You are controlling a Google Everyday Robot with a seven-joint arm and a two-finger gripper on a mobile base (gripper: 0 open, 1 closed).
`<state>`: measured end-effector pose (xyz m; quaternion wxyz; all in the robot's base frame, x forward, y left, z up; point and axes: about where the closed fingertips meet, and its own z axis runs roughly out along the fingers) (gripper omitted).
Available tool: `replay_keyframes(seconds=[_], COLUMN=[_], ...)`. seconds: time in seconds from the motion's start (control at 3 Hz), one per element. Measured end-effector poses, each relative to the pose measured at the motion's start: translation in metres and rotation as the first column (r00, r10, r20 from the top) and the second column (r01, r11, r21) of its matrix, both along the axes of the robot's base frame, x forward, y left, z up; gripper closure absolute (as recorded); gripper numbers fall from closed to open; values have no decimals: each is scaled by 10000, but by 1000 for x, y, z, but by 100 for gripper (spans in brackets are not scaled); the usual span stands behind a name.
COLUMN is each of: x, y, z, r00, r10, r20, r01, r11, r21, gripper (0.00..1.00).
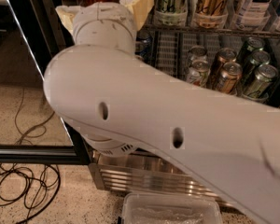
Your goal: Pick coke can from top shelf of fridge
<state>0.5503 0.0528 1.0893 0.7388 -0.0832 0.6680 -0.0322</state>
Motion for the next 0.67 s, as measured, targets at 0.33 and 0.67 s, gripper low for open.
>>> replay_keyframes(seconds=[0.33,0.67], x=[-2,7], y=[2,-2], z=[5,7], r00=[9999,9987], r10=[-14,-309], r20=[121,411], r01=[13,294], r11=[9999,9989], r21=[153,361], gripper=[0,6])
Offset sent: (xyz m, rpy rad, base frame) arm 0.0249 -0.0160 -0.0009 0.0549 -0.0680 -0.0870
